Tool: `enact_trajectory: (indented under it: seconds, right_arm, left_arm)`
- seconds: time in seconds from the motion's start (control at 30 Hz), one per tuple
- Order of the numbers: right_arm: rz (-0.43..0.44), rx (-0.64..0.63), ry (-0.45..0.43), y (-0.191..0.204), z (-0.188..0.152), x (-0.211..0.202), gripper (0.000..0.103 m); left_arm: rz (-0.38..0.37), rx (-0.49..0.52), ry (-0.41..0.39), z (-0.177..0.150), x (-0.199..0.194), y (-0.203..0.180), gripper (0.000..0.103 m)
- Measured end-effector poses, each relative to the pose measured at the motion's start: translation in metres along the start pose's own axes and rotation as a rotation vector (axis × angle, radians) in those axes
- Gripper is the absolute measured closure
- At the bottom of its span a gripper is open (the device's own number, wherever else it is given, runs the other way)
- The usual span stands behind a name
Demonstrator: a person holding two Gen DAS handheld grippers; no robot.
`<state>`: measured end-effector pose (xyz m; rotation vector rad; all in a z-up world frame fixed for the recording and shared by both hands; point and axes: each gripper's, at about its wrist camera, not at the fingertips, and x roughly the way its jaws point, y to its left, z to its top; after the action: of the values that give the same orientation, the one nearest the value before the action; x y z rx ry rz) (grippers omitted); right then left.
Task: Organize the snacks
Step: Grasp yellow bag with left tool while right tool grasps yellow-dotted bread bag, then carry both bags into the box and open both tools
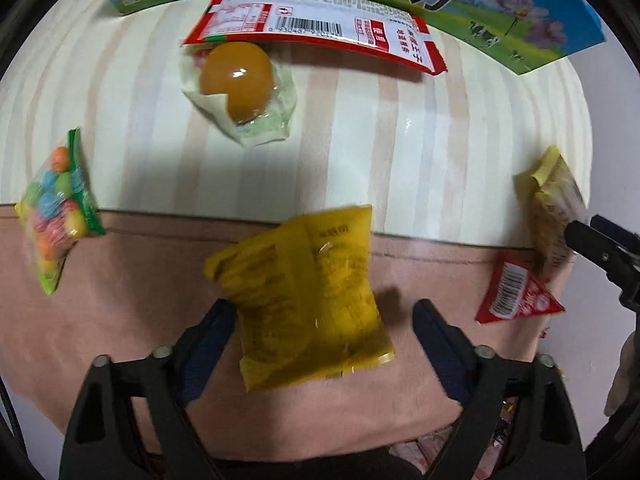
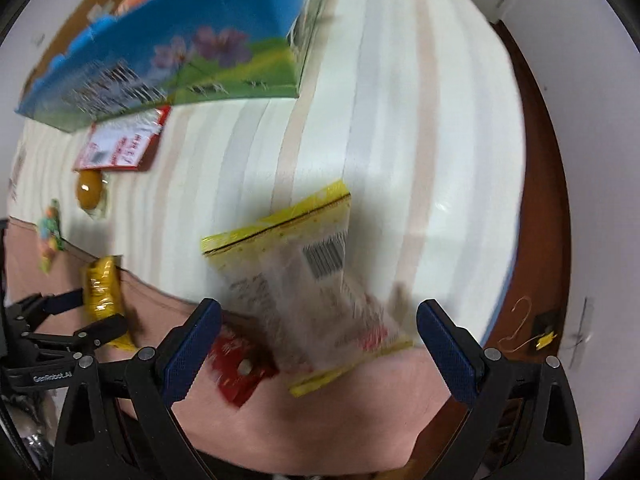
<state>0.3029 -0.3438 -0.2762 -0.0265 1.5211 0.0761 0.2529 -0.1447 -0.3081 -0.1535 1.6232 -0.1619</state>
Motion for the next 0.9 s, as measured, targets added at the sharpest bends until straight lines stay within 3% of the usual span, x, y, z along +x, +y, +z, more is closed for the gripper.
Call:
enact_trajectory:
  seconds: [0.03,0.1,0.2,0.37,0.47,0.53,0.63,0.67,0.7,0.73,0.9]
  right_arm:
    - [-0.005,0.001,0.013,0.0,0.002,0.007,0.004]
    - [0.026,0.042,0.02,-0.002,0.003,0.013,0.017]
    - [0.094,0.2,0.034,-0.015,-0.003,0.02,0.019]
    - [0.293,0.447,0.081,-0.036,-0.023,0.033,0.021]
    - [0.259,0.404,0.077,-0.032,-0.026,0.033,0.016]
    - [0.204,0.362,0.082,-0.028,-0.028,0.034,0.016]
    - [0.189,0.371,0.095,-0.024,-0.031,0.039,0.016]
    - [0.189,0.38,0.087,-0.025,-0.033,0.039,0.019]
    - [0.182,0.388,0.072,-0.022,-0.034,0.041,0.032]
    - [0.17,0.393,0.061,-0.023,-0.036,0.042,0.036]
    - [0.162,0.385,0.001,-0.013,-0.041,0.029,0.044]
  left_arm:
    - [0.016,0.006,-0.008,0.0,0.002,-0.002,0.035]
    - [0.02,0.009,-0.016,-0.002,0.004,-0.003,0.037]
    - [0.025,0.013,-0.032,-0.006,0.002,-0.004,0.04]
    - [0.092,0.057,-0.087,-0.006,-0.004,-0.008,0.041]
    - [0.07,0.043,-0.063,-0.001,0.001,-0.004,0.041]
    - [0.067,0.041,-0.052,-0.001,0.005,-0.003,0.041]
    - [0.077,0.062,-0.07,0.001,0.001,-0.003,0.041]
    - [0.082,0.071,-0.08,0.0,0.0,-0.004,0.045]
    - [0.071,0.065,-0.094,-0.002,-0.001,-0.006,0.047]
    - [0.072,0.073,-0.098,0.001,-0.005,-0.015,0.051]
    - [0.052,0.075,-0.13,-0.004,-0.031,-0.017,0.053]
